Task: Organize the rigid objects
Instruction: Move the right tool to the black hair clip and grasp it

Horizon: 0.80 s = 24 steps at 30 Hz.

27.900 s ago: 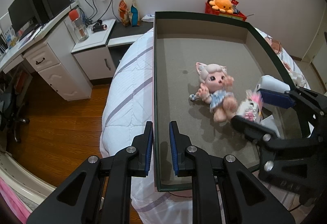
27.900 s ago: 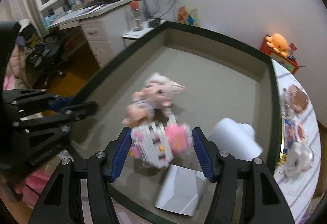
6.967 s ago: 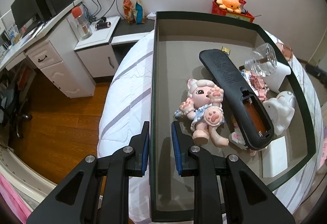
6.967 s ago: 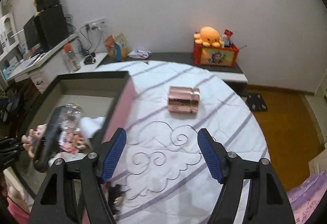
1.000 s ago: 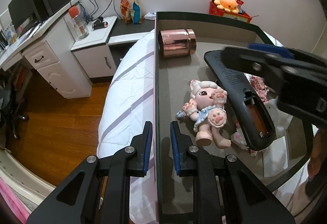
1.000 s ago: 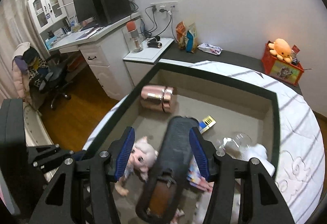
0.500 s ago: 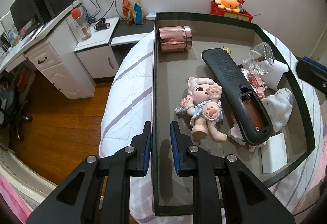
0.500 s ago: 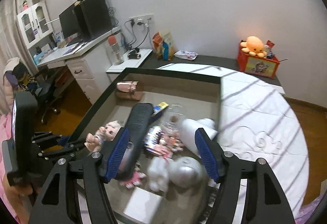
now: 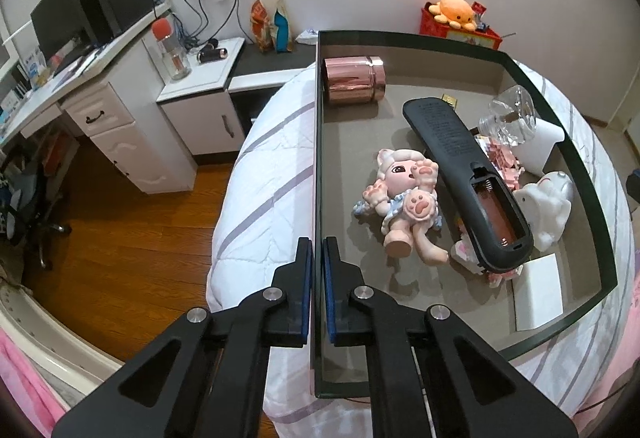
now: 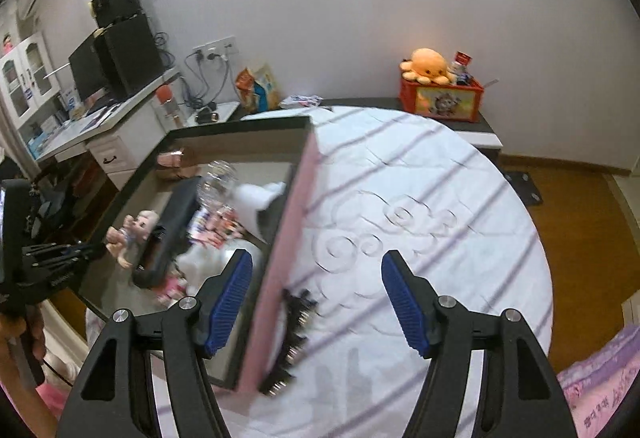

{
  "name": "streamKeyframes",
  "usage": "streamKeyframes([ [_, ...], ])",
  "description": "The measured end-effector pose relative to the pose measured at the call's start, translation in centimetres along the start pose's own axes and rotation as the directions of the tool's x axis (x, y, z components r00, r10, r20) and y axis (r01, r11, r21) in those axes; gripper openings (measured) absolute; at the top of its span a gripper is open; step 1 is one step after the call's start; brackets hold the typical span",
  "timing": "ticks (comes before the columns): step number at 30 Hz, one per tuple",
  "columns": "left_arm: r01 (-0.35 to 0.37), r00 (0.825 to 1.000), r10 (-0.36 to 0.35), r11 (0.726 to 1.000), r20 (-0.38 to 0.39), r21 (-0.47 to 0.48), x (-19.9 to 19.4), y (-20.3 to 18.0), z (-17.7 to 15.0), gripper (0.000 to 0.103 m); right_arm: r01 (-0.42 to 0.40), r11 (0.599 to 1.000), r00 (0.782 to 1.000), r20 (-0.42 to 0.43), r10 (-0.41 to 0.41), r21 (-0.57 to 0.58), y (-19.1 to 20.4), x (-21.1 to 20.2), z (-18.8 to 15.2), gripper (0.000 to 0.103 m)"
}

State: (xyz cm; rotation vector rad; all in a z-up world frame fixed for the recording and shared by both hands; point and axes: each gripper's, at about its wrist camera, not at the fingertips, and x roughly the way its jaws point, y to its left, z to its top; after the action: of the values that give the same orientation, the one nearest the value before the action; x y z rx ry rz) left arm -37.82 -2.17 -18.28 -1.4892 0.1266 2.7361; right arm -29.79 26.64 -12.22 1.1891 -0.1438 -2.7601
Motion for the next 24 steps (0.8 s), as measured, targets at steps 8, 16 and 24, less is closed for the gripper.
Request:
streamKeyframes([
  [8, 0.011, 1.000, -0.011, 1.000, 0.010, -0.024, -0.1, 0.2, -0.3, 0.004, 0.006, 1.000, 1.000, -0.025, -0.005, 0.028, -1.9, -0.3, -1.8, 0.069],
  [16, -0.014, 1.000, 0.015, 1.000, 0.003, -0.018, -0.4, -0.2, -0.4, 0.004, -0.002, 1.000, 0.999, -0.037, 0.003, 0.024, -2.9, -0.7, -3.3, 0.069],
  [24, -0.039, 0.999, 0.039, 0.999, 0.004, -0.014, -0.4, -0.5, -0.7, 0.005, -0.043, 0.999, 0.993, -0.109, 0.041, -0.013, -2.4, 0.4, -5.9, 0.069],
])
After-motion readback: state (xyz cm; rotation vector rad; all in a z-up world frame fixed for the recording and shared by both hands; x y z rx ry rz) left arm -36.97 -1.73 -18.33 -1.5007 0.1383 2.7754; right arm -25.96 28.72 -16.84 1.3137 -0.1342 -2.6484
